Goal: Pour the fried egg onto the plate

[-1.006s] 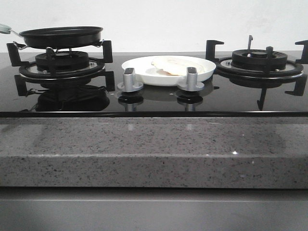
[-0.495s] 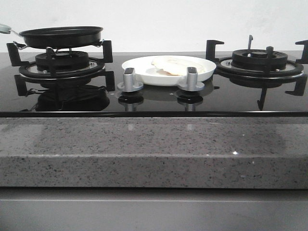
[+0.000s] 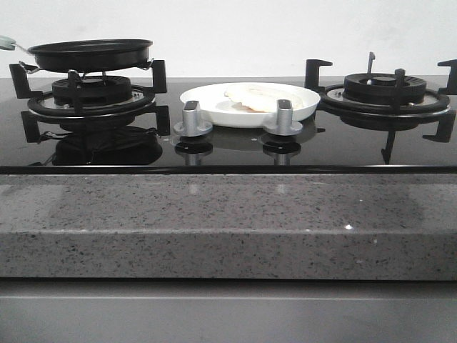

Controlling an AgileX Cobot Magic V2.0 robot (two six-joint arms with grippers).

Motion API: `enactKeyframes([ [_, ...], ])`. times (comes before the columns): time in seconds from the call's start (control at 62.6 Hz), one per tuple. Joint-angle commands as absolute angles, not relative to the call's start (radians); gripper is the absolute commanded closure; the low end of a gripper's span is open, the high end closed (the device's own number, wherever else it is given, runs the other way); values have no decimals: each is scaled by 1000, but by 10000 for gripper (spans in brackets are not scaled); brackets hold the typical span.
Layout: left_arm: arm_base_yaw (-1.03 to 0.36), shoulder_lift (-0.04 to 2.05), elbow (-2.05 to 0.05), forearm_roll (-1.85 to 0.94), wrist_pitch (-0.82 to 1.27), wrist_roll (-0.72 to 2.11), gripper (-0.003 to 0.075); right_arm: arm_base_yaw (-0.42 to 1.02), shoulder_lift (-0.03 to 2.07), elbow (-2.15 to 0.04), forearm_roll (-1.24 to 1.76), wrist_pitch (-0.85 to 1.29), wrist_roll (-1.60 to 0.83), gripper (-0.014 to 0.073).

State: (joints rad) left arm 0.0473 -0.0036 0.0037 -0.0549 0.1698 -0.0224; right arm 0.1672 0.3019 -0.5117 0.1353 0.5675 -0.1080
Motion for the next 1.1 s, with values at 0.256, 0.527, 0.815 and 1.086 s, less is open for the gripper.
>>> enactKeyframes([
  [0.256,47,-22,7,-63,78,-31,741,171,309,-535,139,487,-115,701],
  [0.527,47,-22,7,-63,78,-31,741,171,309,-535,139,487,-115,701],
  [0.815,47,-22,7,-63,78,-31,741,153,292,-429,103,241,-109,701],
  [1.086,47,-22,7,-63,78,-31,741,40,72,-84,85,39,-28,701],
])
